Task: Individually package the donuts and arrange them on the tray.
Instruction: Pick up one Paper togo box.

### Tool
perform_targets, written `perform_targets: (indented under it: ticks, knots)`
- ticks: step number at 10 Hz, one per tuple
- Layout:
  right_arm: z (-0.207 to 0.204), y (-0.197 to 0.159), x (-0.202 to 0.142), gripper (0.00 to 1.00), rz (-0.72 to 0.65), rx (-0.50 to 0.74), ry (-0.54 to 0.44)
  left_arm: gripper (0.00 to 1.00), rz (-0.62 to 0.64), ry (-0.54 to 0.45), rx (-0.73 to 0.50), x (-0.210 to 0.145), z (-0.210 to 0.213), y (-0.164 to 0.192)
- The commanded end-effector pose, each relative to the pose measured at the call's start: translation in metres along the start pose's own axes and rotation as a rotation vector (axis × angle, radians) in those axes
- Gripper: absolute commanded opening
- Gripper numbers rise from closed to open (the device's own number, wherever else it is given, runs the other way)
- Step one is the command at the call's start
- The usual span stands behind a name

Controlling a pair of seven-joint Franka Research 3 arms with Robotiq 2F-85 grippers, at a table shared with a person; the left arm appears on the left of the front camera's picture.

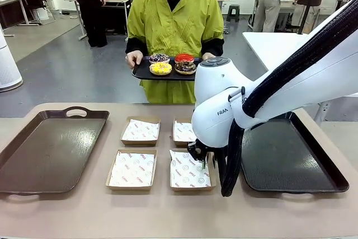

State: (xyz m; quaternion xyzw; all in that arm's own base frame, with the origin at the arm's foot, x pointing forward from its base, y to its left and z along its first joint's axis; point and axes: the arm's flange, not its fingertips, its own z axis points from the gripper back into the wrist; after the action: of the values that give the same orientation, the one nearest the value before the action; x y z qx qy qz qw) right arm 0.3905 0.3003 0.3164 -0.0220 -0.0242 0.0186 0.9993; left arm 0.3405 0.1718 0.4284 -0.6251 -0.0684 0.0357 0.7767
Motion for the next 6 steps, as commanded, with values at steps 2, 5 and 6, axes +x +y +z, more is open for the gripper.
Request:
perform_targets:
  ticks: [2, 5, 6]
  knots:
    - [0.002, 0.003, 0.001, 0.0, -0.029, -0.016, -0.004, 1.0, -0.001, -0.002, -0.01, -0.002, 0.001, -0.002]
    - [0.014, -0.002, -0.001, 0.0, -0.052, 0.013, -0.023, 1.0, -0.001, -0.002, -0.01, -0.002, 0.001, -0.002]
    - [0.038, -0.001, -0.005, 0.0, -0.026, 0.04, 0.017, 1.0, -0.001, -0.002, -0.01, -0.002, 0.001, -0.002]
